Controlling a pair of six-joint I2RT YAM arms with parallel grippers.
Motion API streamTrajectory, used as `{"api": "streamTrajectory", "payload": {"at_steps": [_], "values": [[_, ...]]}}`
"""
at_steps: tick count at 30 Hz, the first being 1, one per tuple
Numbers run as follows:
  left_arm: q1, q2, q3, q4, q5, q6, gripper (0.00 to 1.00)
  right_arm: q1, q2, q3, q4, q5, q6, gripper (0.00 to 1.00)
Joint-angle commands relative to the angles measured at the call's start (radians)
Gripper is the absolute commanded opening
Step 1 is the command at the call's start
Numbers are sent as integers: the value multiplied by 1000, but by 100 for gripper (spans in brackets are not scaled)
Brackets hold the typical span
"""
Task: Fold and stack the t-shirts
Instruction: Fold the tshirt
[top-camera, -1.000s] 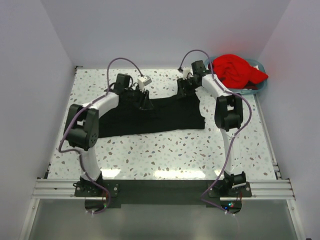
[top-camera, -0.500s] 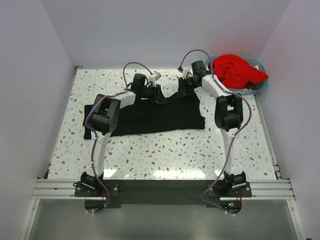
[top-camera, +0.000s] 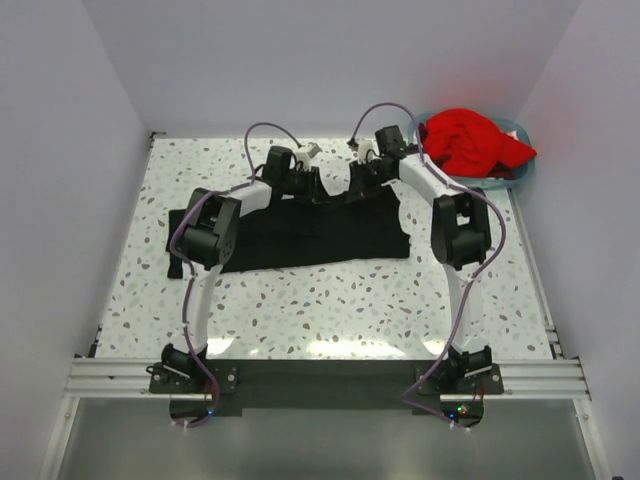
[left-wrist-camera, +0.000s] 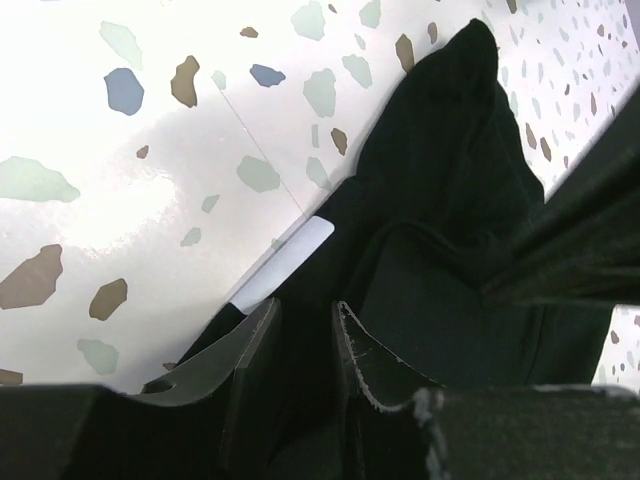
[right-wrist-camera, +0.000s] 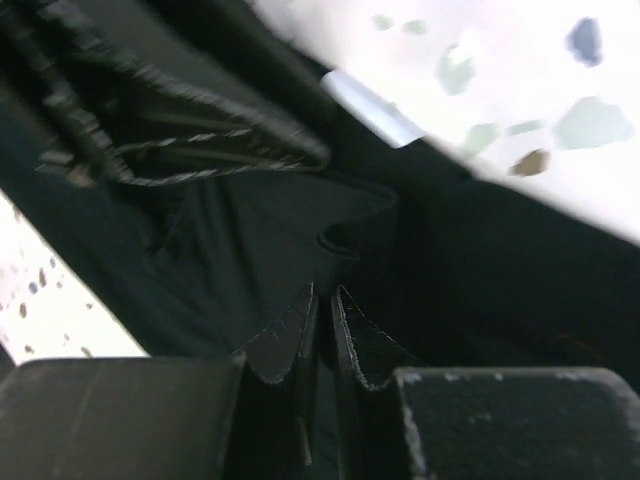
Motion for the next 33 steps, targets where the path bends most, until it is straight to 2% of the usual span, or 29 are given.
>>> {"api": "streamTrajectory", "payload": {"at_steps": [1, 4, 8, 10, 14, 17, 23, 33], "values": [[18, -3, -5, -11, -54, -16, 32, 23, -127, -47, 63, 17, -6, 11], [22, -27, -34, 38, -39, -20, 31, 43, -153, -83, 69, 43, -25, 9], [53, -164, -203, 312, 50, -52, 29, 47, -160, -106, 84, 77, -30, 7], [56, -210, -238, 360, 116, -69, 29, 42, -155, -105, 92, 121, -33, 7], [43, -225, -278, 463, 227, -124, 20, 34, -141, -93, 139, 152, -11, 7], [23, -216, -289, 457, 251, -119, 15, 34, -124, -70, 139, 152, -11, 6], [0, -173, -278, 408, 236, -92, 14, 30, -132, -73, 152, 157, -10, 6], [-8, -78, -169, 256, 164, -21, 12, 30, -126, -65, 149, 139, -2, 6]]}}
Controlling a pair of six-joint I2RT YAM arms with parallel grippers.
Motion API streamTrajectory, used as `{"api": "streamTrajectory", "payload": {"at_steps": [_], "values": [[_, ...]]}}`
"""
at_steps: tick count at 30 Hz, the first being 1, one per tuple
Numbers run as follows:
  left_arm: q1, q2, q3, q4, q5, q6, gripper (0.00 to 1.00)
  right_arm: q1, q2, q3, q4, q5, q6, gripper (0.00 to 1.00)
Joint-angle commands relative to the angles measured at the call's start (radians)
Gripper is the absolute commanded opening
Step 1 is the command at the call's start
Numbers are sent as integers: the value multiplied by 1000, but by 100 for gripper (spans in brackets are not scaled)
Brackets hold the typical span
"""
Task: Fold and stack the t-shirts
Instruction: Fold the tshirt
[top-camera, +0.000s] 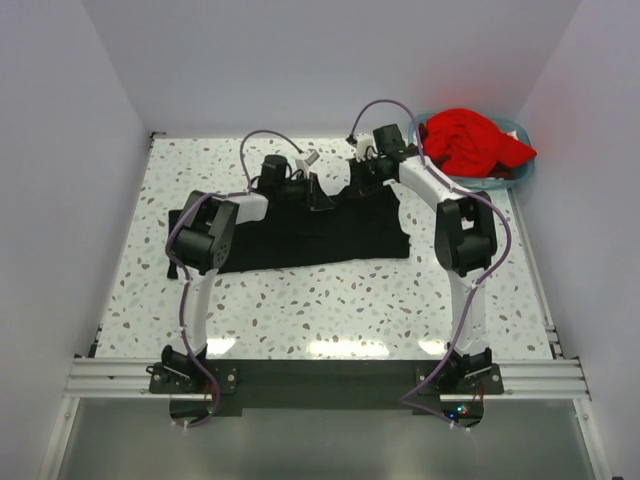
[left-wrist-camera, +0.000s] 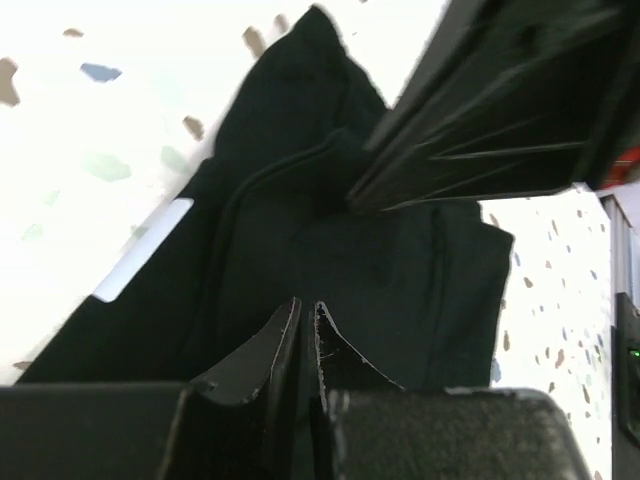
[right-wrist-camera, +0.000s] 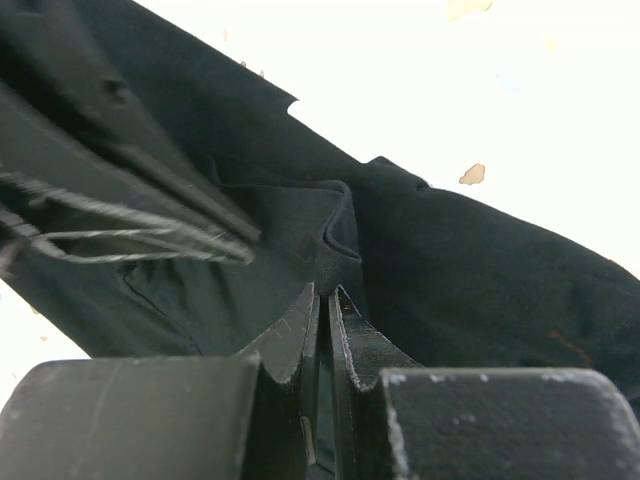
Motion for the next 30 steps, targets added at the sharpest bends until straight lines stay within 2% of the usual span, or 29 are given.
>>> {"api": "streamTrajectory", "payload": {"at_steps": [1, 8, 17, 20, 21, 24, 28, 30], "values": [[0, 37, 66, -67, -31, 54, 12, -2, -21, 41, 44, -2, 10, 6], [9, 93, 134, -135, -134, 52, 10, -2, -29, 27, 36, -31, 16, 6], [23, 102, 142, -161, -186, 21, 12, 21, -55, -42, 24, -110, 31, 6], [27, 85, 131, -149, -172, 12, 19, 33, -61, -74, 12, -119, 29, 5], [35, 79, 128, -147, -172, 11, 26, 38, -64, -84, 12, -117, 28, 5], [56, 22, 91, -115, -148, -11, 37, 50, -63, -110, 12, -114, 29, 7], [87, -115, 30, -103, -132, 17, 41, 59, -35, -116, 23, -94, 31, 9], [106, -157, 1, -142, -138, 57, 43, 61, -23, -110, 24, -85, 33, 15]]}}
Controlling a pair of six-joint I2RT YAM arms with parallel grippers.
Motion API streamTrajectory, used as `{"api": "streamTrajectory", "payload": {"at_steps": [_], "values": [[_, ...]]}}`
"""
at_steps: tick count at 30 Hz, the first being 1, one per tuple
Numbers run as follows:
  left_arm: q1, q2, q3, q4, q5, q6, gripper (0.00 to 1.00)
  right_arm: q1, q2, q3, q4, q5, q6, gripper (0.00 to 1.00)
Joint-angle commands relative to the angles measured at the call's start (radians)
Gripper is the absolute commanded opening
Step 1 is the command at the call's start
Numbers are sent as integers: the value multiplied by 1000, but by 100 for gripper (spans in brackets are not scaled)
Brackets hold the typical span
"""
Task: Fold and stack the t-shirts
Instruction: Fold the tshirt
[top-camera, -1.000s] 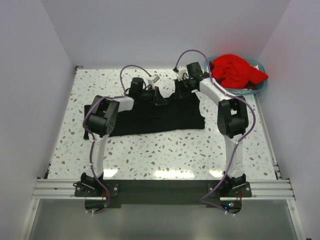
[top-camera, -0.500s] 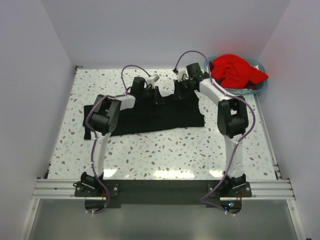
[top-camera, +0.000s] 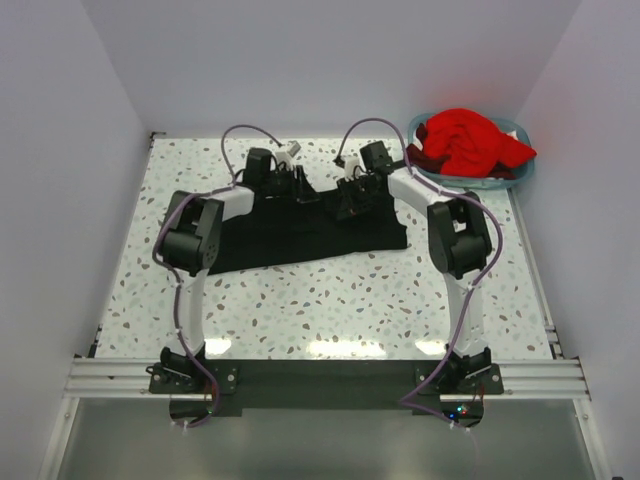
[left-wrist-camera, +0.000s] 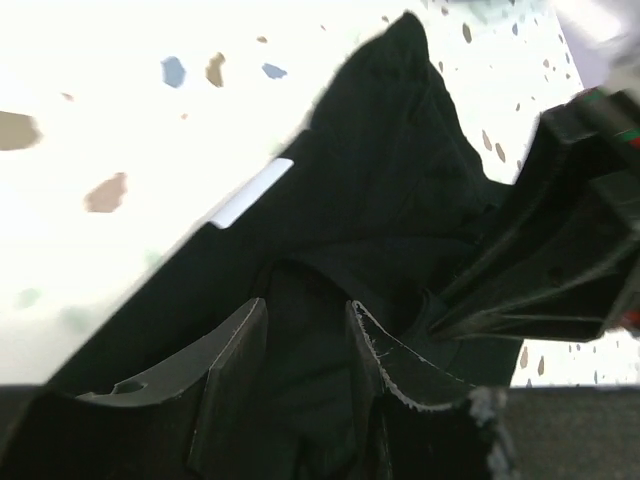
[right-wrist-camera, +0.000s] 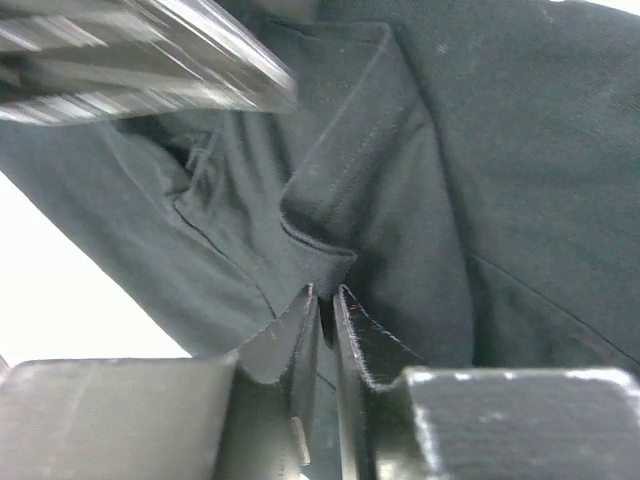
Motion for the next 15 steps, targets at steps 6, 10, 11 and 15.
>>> {"api": "streamTrajectory", "payload": {"at_steps": [6, 10, 11, 15], "values": [[115, -262, -124, -72, -28, 108, 44, 2, 57, 90, -51, -23, -5, 39], [155, -319, -162, -112, -15, 163, 44, 2, 65, 167, -211, -80, -76, 48], [161, -328, -167, -122, -15, 189, 44, 2, 57, 173, -237, -89, -94, 48], [179, -371, -173, -157, 14, 246, 44, -9, -33, 161, -243, -83, -99, 49]]}}
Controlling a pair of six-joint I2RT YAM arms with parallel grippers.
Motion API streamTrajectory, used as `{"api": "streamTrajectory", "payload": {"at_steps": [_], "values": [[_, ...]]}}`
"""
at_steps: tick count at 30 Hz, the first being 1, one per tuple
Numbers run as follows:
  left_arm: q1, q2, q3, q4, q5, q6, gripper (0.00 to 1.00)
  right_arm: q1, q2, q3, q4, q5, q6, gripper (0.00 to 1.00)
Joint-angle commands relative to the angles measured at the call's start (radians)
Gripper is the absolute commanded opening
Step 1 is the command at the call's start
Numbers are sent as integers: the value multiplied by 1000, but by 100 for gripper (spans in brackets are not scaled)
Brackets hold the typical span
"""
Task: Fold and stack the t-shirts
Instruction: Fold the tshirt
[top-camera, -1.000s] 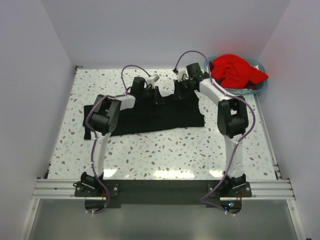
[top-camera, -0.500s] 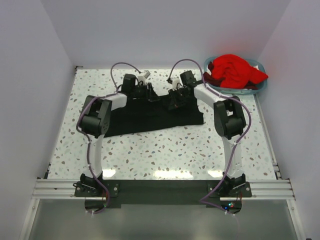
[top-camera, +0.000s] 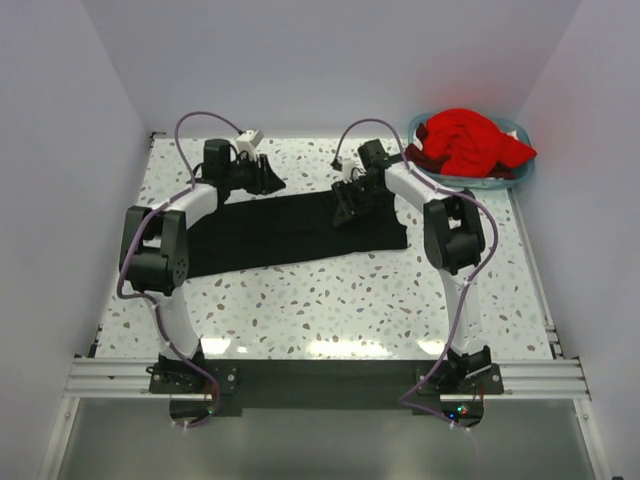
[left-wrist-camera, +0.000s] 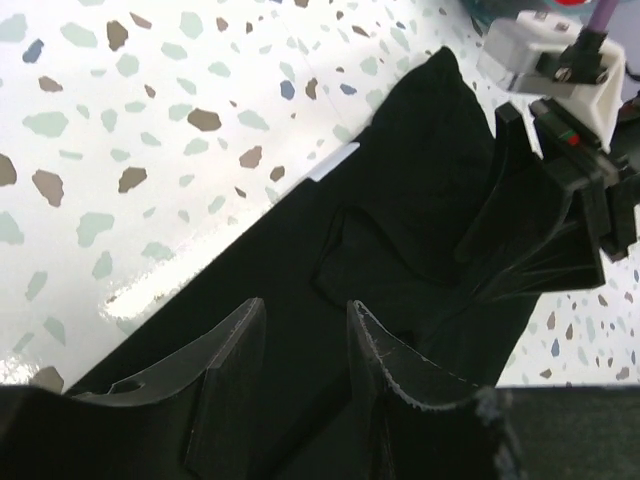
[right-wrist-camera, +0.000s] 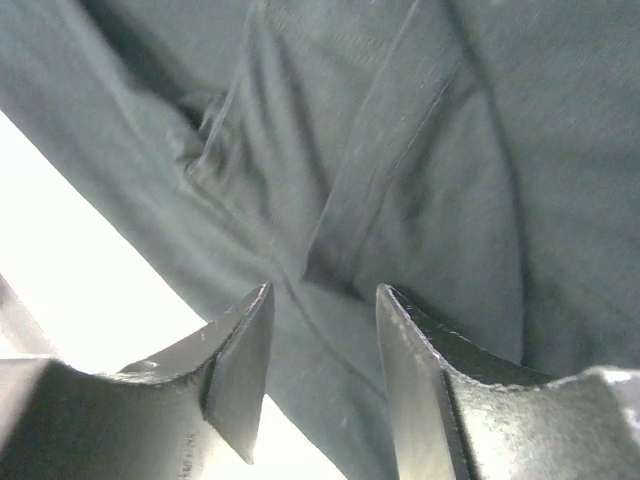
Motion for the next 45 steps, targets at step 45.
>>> {"api": "streamTrajectory", "payload": {"at_steps": [45], "values": [[-123, -4, 238, -292, 48, 359, 44, -101, 38, 201, 135, 386, -85, 22]]}}
